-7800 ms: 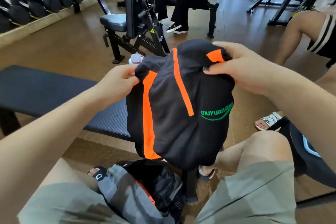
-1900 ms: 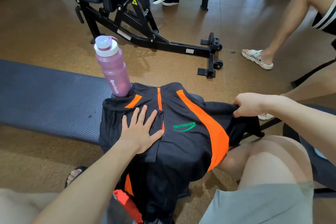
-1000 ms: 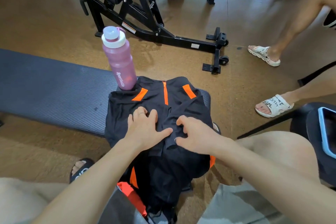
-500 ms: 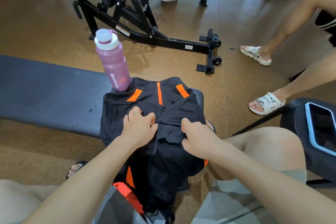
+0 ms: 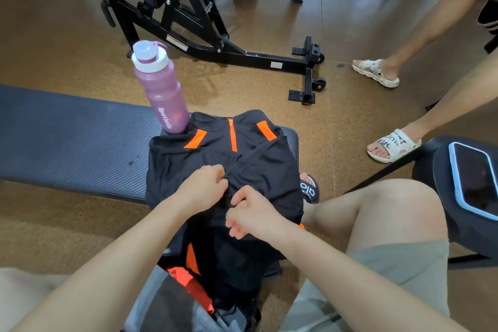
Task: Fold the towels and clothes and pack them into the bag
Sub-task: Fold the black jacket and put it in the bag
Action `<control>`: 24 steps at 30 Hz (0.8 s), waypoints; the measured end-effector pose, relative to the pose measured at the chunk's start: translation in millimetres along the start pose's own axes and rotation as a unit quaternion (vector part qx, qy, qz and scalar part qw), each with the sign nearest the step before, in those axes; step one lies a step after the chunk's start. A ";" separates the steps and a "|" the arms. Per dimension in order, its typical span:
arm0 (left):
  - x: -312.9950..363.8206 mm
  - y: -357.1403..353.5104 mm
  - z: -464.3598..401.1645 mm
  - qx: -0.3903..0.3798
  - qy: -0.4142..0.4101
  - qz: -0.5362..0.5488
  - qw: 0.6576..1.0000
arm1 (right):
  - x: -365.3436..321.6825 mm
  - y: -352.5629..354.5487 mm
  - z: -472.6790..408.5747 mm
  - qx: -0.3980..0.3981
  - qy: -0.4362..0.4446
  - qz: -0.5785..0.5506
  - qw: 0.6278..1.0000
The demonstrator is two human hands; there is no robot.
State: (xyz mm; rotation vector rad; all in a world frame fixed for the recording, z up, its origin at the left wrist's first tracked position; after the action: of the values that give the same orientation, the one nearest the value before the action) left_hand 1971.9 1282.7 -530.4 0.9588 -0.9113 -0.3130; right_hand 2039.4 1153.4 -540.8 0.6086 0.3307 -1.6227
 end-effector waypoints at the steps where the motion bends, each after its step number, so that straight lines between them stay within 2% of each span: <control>1: -0.7 4.3 0.2 0.015 0.002 0.010 1.000 | 0.1 -3.3 3.9 -0.041 0.004 0.037 0.998; 3: -4.6 12.9 1.2 0.044 0.007 0.034 0.998 | -0.4 -3.3 13.2 -0.095 0.016 0.099 0.990; 4: -8.2 16.3 2.3 0.055 0.012 0.039 0.998 | -2.6 5.3 13.5 -0.073 0.029 0.119 0.990; 6: -15.7 18.9 7.0 0.066 0.015 0.037 0.997 | -10.3 37.7 9.6 0.068 0.065 0.157 0.983; 7: -18.1 18.1 10.0 0.064 0.010 0.021 0.998 | -13.4 53.3 8.9 0.144 0.084 0.202 0.965; 8: -19.3 16.2 12.4 0.055 0.004 -0.008 0.998 | -15.0 61.1 9.0 0.177 0.097 0.250 0.947; 10: -17.0 12.6 15.4 0.041 -0.023 -0.084 0.995 | -14.1 62.1 5.3 0.147 0.101 0.300 0.937; 12: -13.2 13.8 15.1 0.041 -0.044 -0.130 0.990 | -22.7 69.9 1.5 0.139 0.096 0.280 0.945; 16: -18.1 17.4 10.3 0.058 -0.051 -0.134 0.988 | -56.8 111.2 -12.5 0.243 0.125 0.237 0.932; 20: -35.2 24.2 10.5 0.066 0.011 -0.082 0.994 | -62.3 134.4 -38.9 0.303 0.068 0.345 0.886; 24: -36.9 27.8 6.3 0.051 -0.003 -0.161 0.986 | -64.8 147.4 -55.0 0.299 0.061 0.297 0.905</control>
State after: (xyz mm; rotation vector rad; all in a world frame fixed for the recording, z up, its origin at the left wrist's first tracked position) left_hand 1940.6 1316.9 -525.8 1.2020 -0.7824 -0.5479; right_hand 2197.7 1214.6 -529.6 1.1533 -0.2718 -1.0715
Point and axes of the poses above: each hand's wrist, its own z-axis away from the middle knuckle, its own y-axis out of the back of the hand, x = y × z, the point moved 7 cm from there along -z, towards the middle knuckle, and after that the axes turned 15 degrees about -y, right-handed, at the moved point
